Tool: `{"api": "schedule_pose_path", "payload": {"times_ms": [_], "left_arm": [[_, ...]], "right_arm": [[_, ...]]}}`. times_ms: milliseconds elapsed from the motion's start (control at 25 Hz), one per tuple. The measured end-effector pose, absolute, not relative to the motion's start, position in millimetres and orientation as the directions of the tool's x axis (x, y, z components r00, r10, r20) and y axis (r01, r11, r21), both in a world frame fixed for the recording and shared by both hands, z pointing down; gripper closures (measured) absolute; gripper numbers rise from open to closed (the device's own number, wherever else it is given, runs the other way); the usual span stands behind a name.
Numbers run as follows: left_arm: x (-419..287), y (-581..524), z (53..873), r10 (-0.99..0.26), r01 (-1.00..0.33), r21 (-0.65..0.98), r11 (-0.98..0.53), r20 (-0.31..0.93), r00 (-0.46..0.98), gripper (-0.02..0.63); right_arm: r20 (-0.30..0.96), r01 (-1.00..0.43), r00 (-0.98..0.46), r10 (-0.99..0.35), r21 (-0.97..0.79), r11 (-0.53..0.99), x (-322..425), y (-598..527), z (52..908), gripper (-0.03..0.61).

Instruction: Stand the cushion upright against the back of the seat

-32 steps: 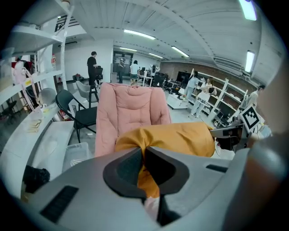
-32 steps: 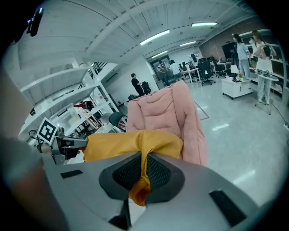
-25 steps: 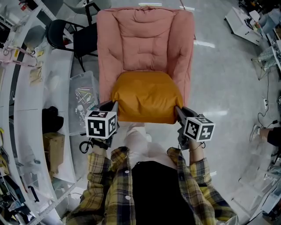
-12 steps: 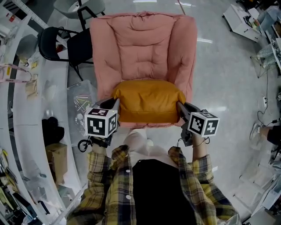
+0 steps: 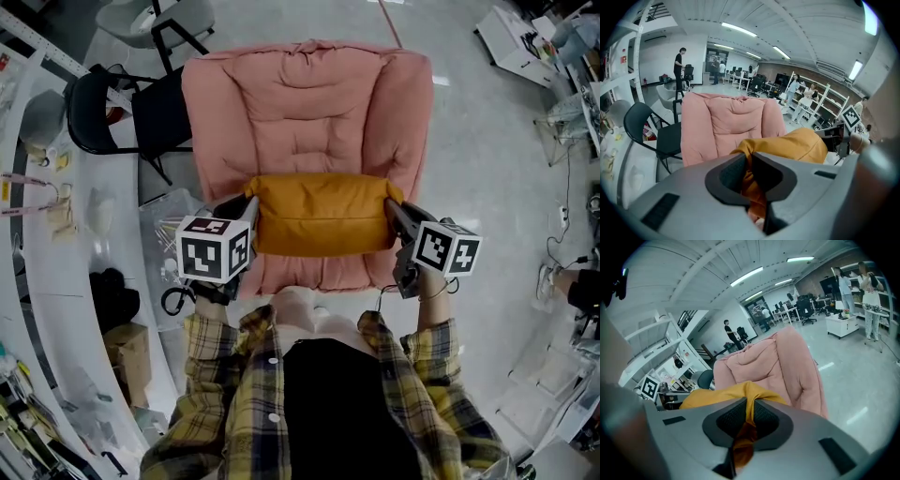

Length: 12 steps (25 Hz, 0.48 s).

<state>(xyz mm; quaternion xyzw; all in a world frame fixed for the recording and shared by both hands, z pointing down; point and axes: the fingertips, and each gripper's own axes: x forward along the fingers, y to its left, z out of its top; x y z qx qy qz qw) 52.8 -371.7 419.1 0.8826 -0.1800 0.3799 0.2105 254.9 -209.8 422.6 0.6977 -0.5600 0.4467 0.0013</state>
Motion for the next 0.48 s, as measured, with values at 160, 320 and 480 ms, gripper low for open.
{"api": "schedule_pose_path", "payload": {"times_ms": [160, 320, 480], "left_arm": [[77, -398, 422, -0.162, -0.471, 0.224, -0.853, 0.744, 0.648, 0.577], [97, -425, 425, -0.149, -0.466, 0.248, -0.849, 0.734, 0.662, 0.574], [118, -452, 429, -0.154, -0.472, 0.255, -0.844, 0.727, 0.669, 0.572]], "right_arm": [[0.632, -0.767, -0.008, -0.775, -0.502, -0.401, 282, -236, 426, 0.540], [0.637, -0.733, -0.044, -0.769, -0.544, -0.408, 302, -264, 432, 0.540], [0.648, -0.707, -0.071, -0.758, -0.569, -0.421, 326, -291, 439, 0.541]]}}
